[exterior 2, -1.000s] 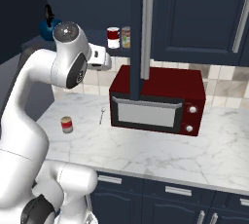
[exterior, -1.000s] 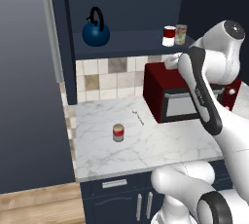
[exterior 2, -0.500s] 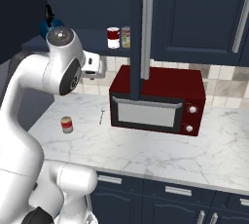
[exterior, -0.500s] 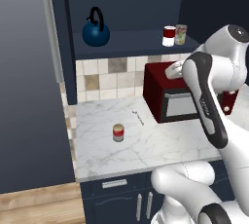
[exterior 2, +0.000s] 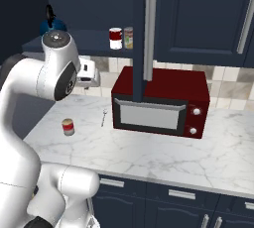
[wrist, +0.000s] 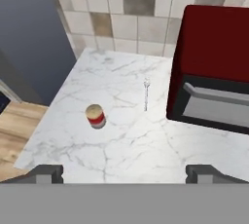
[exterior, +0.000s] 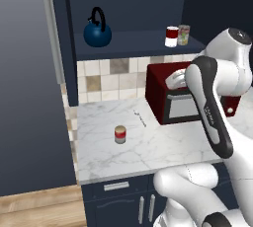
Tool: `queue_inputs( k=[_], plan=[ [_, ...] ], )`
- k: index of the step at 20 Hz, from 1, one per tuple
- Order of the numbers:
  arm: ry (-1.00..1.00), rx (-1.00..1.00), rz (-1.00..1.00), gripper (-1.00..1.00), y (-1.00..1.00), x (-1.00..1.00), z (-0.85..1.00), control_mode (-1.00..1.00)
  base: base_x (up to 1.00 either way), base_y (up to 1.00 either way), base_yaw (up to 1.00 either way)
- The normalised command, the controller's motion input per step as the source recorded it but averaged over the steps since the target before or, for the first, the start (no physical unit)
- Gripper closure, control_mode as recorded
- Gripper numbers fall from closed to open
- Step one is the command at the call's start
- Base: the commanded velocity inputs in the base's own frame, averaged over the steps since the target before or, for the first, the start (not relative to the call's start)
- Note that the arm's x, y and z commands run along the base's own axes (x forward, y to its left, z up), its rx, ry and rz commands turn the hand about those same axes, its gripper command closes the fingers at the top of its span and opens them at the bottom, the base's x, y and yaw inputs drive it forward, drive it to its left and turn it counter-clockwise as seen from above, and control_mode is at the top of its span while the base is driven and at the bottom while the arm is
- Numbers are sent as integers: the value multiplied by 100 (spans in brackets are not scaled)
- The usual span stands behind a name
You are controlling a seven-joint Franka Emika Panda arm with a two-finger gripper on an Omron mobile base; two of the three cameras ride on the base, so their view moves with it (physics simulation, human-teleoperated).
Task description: Pick the cans from the counter and place them in their designated side in the cabinet.
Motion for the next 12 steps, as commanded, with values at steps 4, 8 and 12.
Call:
queue_inputs(
  k=[4,8,12],
  plan=[
    [12,-3,5,-100,24,-14,-8,-100,0,0,0],
    [6,2,5,-100,35,-14,-14,-100,0,0,0],
    [1,3,6,-100,29,-14,-18,-100,0,0,0]
  ],
)
